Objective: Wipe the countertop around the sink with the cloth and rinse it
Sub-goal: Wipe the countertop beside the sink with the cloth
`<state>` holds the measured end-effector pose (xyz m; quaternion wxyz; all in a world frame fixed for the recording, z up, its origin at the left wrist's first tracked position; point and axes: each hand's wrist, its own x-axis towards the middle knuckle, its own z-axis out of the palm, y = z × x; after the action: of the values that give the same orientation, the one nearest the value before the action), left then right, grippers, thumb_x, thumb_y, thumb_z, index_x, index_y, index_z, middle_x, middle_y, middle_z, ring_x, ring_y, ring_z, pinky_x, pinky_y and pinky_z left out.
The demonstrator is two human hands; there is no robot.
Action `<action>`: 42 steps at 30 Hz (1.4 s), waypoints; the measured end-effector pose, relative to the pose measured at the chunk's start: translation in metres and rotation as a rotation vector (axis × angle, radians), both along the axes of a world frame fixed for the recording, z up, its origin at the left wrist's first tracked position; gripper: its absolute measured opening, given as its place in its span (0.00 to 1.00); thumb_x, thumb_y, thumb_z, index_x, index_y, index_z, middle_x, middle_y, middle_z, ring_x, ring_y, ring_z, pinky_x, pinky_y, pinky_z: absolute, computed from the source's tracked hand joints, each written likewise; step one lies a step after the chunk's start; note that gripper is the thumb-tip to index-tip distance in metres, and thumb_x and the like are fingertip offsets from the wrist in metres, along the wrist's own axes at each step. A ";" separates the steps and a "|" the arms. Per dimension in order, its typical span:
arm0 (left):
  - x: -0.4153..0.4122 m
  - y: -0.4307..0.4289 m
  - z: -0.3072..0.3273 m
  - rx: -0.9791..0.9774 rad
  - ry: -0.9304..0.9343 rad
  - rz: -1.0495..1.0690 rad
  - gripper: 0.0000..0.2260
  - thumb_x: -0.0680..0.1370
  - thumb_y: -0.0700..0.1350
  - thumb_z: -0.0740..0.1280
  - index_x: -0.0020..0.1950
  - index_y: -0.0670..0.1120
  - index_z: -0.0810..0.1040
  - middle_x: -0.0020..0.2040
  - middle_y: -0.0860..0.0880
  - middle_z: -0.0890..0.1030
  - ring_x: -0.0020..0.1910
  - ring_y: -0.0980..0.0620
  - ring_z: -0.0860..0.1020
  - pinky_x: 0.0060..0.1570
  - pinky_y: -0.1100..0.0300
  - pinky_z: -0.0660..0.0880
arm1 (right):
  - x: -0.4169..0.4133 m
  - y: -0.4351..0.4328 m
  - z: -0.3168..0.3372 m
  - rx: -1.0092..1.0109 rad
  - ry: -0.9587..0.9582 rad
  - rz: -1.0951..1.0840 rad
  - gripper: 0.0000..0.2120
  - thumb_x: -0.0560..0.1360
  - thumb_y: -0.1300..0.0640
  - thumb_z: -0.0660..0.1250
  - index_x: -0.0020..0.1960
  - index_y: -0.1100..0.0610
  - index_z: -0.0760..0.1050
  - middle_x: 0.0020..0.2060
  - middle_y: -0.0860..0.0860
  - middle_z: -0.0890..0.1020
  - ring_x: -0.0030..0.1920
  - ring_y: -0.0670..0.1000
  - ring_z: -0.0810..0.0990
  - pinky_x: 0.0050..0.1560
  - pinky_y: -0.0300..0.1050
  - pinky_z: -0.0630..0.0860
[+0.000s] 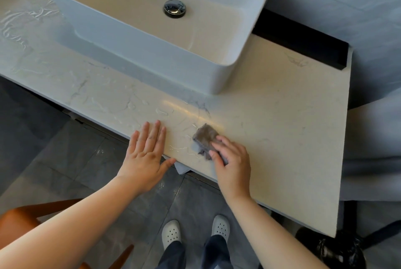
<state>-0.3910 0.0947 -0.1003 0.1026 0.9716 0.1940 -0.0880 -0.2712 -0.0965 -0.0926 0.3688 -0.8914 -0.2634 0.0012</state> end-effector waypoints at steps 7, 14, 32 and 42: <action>0.000 0.000 0.000 0.011 -0.008 -0.002 0.37 0.74 0.69 0.37 0.76 0.49 0.34 0.75 0.50 0.32 0.73 0.49 0.30 0.71 0.49 0.33 | -0.009 -0.007 0.027 0.077 0.339 0.046 0.13 0.70 0.62 0.73 0.52 0.50 0.83 0.53 0.39 0.80 0.53 0.39 0.77 0.55 0.28 0.69; -0.001 -0.001 0.001 0.063 -0.012 -0.014 0.37 0.76 0.68 0.36 0.77 0.46 0.42 0.78 0.47 0.39 0.75 0.48 0.34 0.72 0.48 0.36 | 0.084 0.028 0.055 0.121 0.224 0.010 0.12 0.69 0.63 0.73 0.52 0.57 0.83 0.53 0.49 0.84 0.54 0.48 0.80 0.60 0.39 0.73; 0.000 -0.002 0.007 0.153 0.067 -0.024 0.35 0.78 0.66 0.46 0.77 0.44 0.52 0.78 0.44 0.52 0.76 0.44 0.47 0.70 0.47 0.47 | 0.105 0.059 0.004 0.020 0.015 0.185 0.10 0.69 0.60 0.69 0.49 0.53 0.84 0.52 0.48 0.84 0.51 0.51 0.79 0.54 0.43 0.72; 0.000 0.001 0.013 0.091 0.061 -0.022 0.34 0.78 0.64 0.49 0.78 0.46 0.50 0.78 0.46 0.50 0.76 0.46 0.46 0.71 0.49 0.45 | 0.017 0.021 0.004 0.018 0.059 0.223 0.11 0.70 0.60 0.69 0.50 0.51 0.83 0.54 0.44 0.83 0.53 0.45 0.75 0.55 0.39 0.65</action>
<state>-0.3914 0.0957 -0.0872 0.0514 0.9742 0.1904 -0.1098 -0.2541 -0.0752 -0.0885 0.3821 -0.8528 -0.3498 0.0658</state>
